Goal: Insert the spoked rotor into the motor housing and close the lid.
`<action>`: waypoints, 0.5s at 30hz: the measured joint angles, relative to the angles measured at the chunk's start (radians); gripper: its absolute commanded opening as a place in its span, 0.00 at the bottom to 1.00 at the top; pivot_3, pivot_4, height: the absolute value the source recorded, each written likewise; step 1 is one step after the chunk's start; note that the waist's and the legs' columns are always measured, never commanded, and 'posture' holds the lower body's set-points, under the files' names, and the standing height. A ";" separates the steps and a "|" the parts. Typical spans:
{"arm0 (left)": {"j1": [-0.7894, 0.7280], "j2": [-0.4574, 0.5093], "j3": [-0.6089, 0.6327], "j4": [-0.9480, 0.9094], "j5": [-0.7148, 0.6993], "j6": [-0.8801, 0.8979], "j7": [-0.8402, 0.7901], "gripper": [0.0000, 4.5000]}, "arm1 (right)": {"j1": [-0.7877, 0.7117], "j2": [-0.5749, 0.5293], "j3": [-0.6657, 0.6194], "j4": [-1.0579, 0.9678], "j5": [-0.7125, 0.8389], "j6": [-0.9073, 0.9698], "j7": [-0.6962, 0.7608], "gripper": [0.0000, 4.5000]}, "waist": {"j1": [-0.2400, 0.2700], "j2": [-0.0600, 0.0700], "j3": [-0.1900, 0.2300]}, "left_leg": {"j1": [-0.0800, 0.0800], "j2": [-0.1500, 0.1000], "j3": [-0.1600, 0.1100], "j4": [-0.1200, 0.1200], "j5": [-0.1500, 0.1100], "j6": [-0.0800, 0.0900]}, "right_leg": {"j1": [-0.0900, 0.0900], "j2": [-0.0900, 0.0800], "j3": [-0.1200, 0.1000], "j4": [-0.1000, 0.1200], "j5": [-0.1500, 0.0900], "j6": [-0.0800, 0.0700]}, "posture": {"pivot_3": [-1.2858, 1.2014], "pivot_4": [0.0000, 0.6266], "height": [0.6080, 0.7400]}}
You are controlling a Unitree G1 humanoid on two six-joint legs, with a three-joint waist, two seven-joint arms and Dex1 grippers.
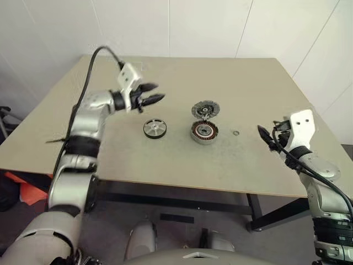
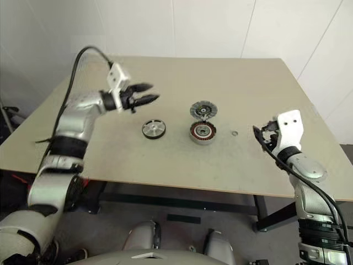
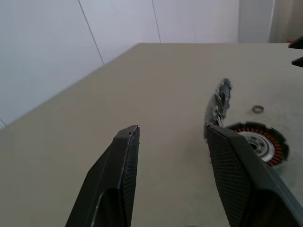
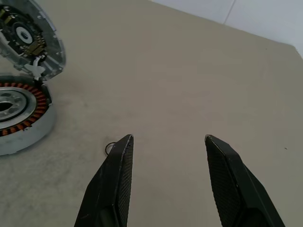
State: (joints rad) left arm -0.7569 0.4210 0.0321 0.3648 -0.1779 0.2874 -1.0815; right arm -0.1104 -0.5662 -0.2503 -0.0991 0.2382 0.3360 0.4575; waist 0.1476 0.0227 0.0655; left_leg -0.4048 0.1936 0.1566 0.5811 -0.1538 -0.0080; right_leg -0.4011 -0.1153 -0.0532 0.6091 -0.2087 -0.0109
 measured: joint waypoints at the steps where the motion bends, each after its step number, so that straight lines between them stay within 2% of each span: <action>1: 0.019 0.009 -0.007 -0.034 -0.007 0.024 -0.007 0.52 | -0.020 0.001 0.014 0.009 0.000 0.002 0.010 0.59 | 0.002 0.000 0.000 | 0.000 0.001 0.000 0.000 0.001 -0.001 | 0.001 0.000 0.000 0.000 0.000 0.000 | 0.52 0.00 1.00; 4: 0.046 0.040 -0.025 -0.151 -0.047 0.119 -0.023 0.52 | -0.103 0.009 0.073 0.057 -0.004 0.003 0.046 0.59 | 0.000 0.000 0.000 | 0.004 0.002 0.001 -0.001 0.002 -0.003 | 0.004 0.000 0.000 0.000 0.000 0.001 | 0.52 0.00 1.00; 6: 0.063 0.055 -0.024 -0.211 -0.075 0.164 -0.019 0.52 | -0.144 0.026 0.109 0.118 -0.017 0.002 0.055 0.59 | -0.004 0.000 0.000 | 0.009 0.002 0.002 -0.002 0.002 -0.004 | 0.007 0.000 0.000 0.000 -0.004 0.006 | 0.52 0.00 1.00; 11: 0.171 0.056 -0.032 -0.244 -0.104 0.224 0.018 0.52 | -0.192 0.035 0.149 0.268 -0.056 -0.008 0.065 0.59 | -0.024 0.001 -0.001 | 0.012 0.003 0.003 -0.004 0.003 -0.005 | 0.009 0.002 0.001 -0.001 -0.005 0.008 | 0.52 0.00 1.00; 15: 0.251 0.049 -0.035 -0.234 -0.116 0.227 0.041 0.52 | -0.235 0.034 0.149 0.377 -0.082 -0.030 0.058 0.59 | -0.032 0.001 -0.001 | 0.009 0.006 0.004 -0.005 0.003 -0.005 | 0.004 0.006 0.001 -0.001 0.000 0.001 | 0.52 0.00 1.00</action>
State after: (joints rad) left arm -0.5063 0.4705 -0.0027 0.1307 -0.2944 0.5141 -1.0404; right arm -0.3455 -0.5322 -0.1010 0.2781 0.1564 0.3057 0.5156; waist 0.1157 0.0236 0.0648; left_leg -0.3962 0.2001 0.1601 0.5766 -0.1507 -0.0134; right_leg -0.3967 -0.1096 -0.0519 0.6085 -0.2091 -0.0101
